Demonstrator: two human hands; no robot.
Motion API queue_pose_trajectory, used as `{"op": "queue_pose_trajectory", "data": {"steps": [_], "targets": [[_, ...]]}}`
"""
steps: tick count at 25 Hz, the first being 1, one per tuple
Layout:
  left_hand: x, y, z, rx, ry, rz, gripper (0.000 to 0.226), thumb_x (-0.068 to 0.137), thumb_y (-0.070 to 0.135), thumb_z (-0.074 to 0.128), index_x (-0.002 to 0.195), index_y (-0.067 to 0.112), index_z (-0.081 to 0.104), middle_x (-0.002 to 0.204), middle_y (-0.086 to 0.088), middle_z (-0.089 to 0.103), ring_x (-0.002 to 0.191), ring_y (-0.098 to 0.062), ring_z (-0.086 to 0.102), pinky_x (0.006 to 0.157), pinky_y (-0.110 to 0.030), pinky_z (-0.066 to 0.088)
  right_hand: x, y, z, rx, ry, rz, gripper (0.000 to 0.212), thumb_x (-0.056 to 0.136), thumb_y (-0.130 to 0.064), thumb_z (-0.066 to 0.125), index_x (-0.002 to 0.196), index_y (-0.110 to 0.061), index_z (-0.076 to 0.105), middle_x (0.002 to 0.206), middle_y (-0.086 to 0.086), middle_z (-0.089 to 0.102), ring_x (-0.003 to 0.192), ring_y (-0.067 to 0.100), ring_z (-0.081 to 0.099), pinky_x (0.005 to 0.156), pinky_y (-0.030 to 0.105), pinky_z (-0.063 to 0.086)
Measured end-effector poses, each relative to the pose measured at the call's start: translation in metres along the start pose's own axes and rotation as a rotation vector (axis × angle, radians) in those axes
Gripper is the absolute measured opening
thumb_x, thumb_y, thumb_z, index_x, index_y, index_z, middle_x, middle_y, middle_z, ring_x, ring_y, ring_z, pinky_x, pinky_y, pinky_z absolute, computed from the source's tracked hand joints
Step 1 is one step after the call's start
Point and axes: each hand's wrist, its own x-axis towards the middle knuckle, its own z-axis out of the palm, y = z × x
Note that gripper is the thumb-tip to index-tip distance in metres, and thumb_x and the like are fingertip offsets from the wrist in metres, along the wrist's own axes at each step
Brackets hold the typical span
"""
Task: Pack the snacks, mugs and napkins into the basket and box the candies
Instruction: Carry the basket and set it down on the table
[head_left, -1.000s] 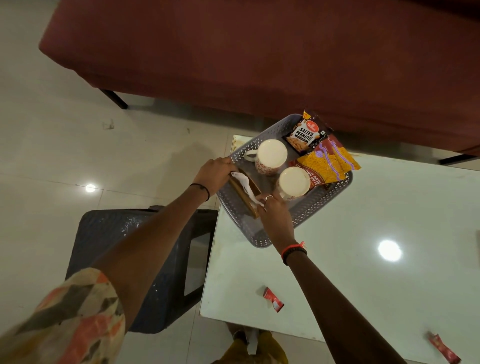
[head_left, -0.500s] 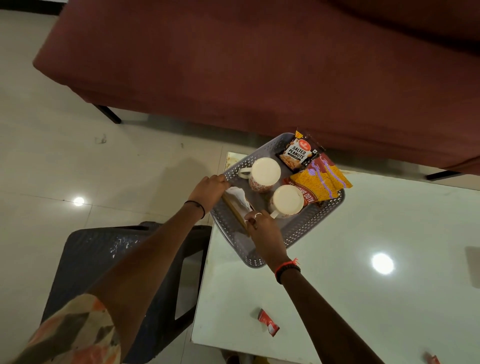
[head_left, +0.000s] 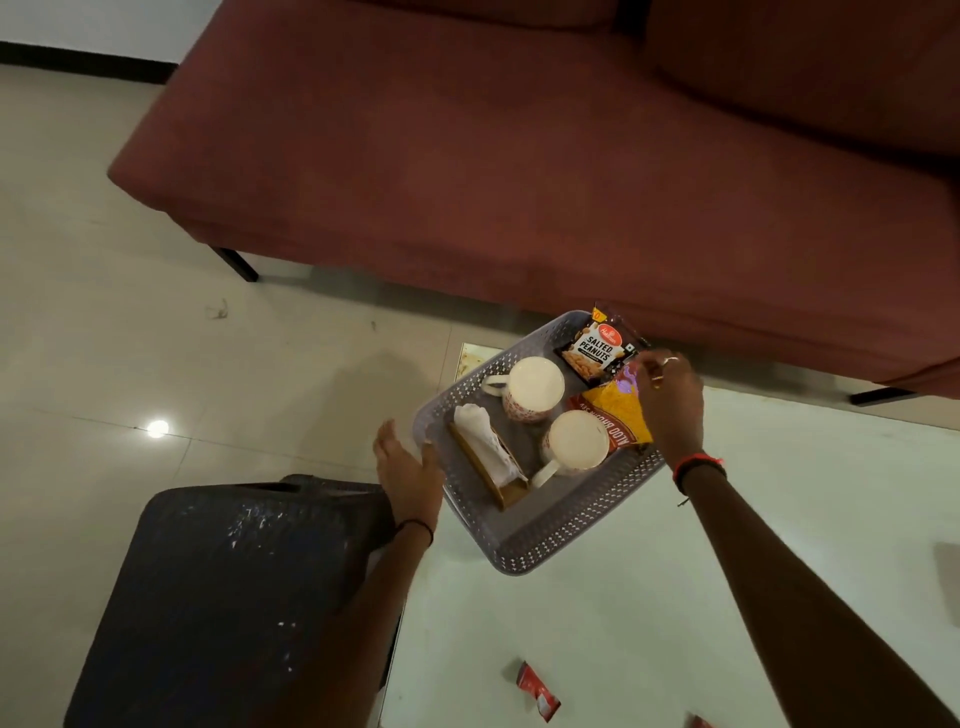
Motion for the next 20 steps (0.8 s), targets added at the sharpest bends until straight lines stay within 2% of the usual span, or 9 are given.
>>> {"op": "queue_pose_trajectory", "data": {"steps": [2, 4, 7, 8, 10, 14, 18, 20], "targets": [[-0.014, -0.007, 0.005, -0.281, -0.009, -0.355, 0.062, 0.088, 0.017, 0.055, 0.140, 0.003, 0.024, 0.148, -0.020, 0.028, 0.135, -0.033, 0.033, 0.110, -0.040, 0.030, 0.030, 0.009, -0.005, -0.034, -0.039, 0.042, 0.022, 0.090, -0.009, 0.046, 0.097, -0.001, 0.065, 0.101, 0.020, 0.066, 0.094, 0.034, 0.062, 0.072, 0.028, 0.040], [-0.026, -0.014, 0.011, -0.388, -0.159, -0.498, 0.063, 0.089, 0.019, 0.055, 0.141, 0.005, 0.022, 0.147, -0.018, 0.033, 0.132, -0.034, 0.036, 0.106, -0.040, 0.034, 0.057, 0.020, -0.005, -0.157, -0.134, 0.028, 0.023, 0.091, -0.006, 0.044, 0.096, 0.002, 0.065, 0.101, 0.023, 0.067, 0.095, 0.038, 0.062, 0.070, 0.030, 0.038], [-0.037, -0.016, 0.021, -0.426, -0.288, -0.476, 0.047, 0.090, 0.007, 0.051, 0.134, 0.004, 0.036, 0.134, -0.020, 0.048, 0.117, -0.033, 0.050, 0.088, -0.034, 0.043, 0.086, 0.034, 0.002, -0.285, -0.318, 0.071, 0.023, 0.092, -0.007, 0.046, 0.100, 0.005, 0.064, 0.108, 0.026, 0.065, 0.101, 0.038, 0.061, 0.072, 0.030, 0.039], [-0.037, -0.017, 0.024, -0.464, -0.287, -0.478, 0.044, 0.089, 0.004, 0.049, 0.132, 0.003, 0.038, 0.131, -0.021, 0.050, 0.116, -0.034, 0.050, 0.087, -0.035, 0.044, 0.092, 0.039, 0.006, -0.310, -0.384, 0.086, 0.025, 0.093, -0.008, 0.046, 0.103, 0.007, 0.063, 0.108, 0.026, 0.063, 0.102, 0.037, 0.059, 0.076, 0.033, 0.041], [-0.035, -0.015, 0.030, -0.518, -0.267, -0.490, 0.041, 0.086, 0.003, 0.045, 0.127, 0.004, 0.042, 0.125, -0.021, 0.052, 0.118, -0.036, 0.050, 0.090, -0.037, 0.045, 0.099, 0.043, 0.010, -0.319, -0.498, 0.125, 0.027, 0.094, -0.012, 0.047, 0.099, 0.011, 0.060, 0.095, 0.023, 0.057, 0.089, 0.032, 0.054, 0.075, 0.035, 0.039], [-0.029, -0.013, 0.036, -0.489, -0.197, -0.535, 0.041, 0.088, -0.008, 0.035, 0.126, 0.002, 0.044, 0.124, -0.021, 0.054, 0.115, -0.038, 0.052, 0.092, -0.043, 0.046, 0.103, 0.048, 0.012, -0.197, -0.562, 0.165, 0.025, 0.095, -0.015, 0.045, 0.079, 0.000, 0.055, 0.061, 0.011, 0.048, 0.056, 0.023, 0.041, 0.053, 0.032, 0.031], [-0.025, -0.016, 0.035, -0.389, -0.126, -0.545, 0.029, 0.087, -0.008, 0.038, 0.113, -0.007, 0.052, 0.118, -0.033, 0.056, 0.113, -0.049, 0.050, 0.097, -0.051, 0.044, 0.101, 0.055, 0.011, -0.091, -0.601, 0.118, 0.029, 0.096, -0.017, 0.044, 0.078, 0.003, 0.056, 0.062, 0.012, 0.046, 0.061, 0.024, 0.040, 0.058, 0.034, 0.030], [-0.024, -0.015, 0.033, -0.349, -0.108, -0.535, 0.023, 0.086, -0.009, 0.040, 0.103, -0.011, 0.055, 0.108, -0.039, 0.056, 0.109, -0.054, 0.050, 0.097, -0.056, 0.043, 0.099, 0.054, 0.011, -0.090, -0.605, 0.123, 0.031, 0.095, -0.018, 0.044, 0.072, -0.002, 0.057, 0.066, 0.010, 0.047, 0.061, 0.024, 0.041, 0.060, 0.034, 0.033]]}}
